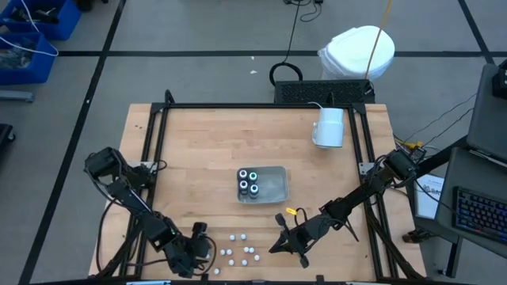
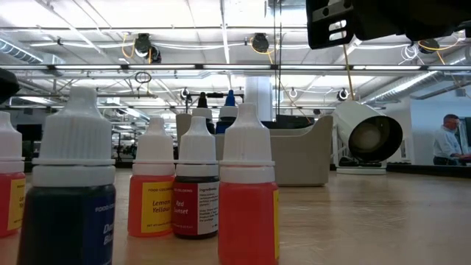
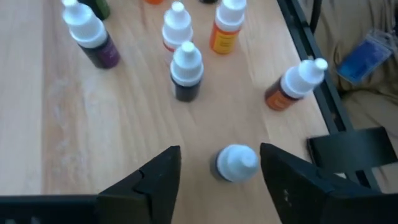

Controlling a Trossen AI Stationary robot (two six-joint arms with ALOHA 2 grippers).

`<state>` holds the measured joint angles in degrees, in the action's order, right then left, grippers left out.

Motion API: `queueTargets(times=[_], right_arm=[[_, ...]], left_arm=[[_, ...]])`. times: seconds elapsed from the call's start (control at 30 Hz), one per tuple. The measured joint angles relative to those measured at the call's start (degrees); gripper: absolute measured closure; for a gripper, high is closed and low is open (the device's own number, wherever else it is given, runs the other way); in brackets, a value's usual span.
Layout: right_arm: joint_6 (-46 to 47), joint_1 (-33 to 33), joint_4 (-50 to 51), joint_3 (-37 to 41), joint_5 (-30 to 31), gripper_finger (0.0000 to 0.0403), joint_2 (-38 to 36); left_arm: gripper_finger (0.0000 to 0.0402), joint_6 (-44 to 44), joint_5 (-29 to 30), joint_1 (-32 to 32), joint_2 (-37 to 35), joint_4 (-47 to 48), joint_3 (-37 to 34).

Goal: Pick & Place food coloring
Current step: Put the small black food coloring into the gray bin

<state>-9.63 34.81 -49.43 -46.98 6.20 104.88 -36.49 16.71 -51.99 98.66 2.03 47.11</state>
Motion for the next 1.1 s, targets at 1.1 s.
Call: queueTargets(times=[1.1], right_arm=[[-4.7,0.9,3.0,2.1,-0.1,0.0403,-9.5]], left_arm=[[0.0336,16.3,0.7,4.7,0.0,32.1,24.8]])
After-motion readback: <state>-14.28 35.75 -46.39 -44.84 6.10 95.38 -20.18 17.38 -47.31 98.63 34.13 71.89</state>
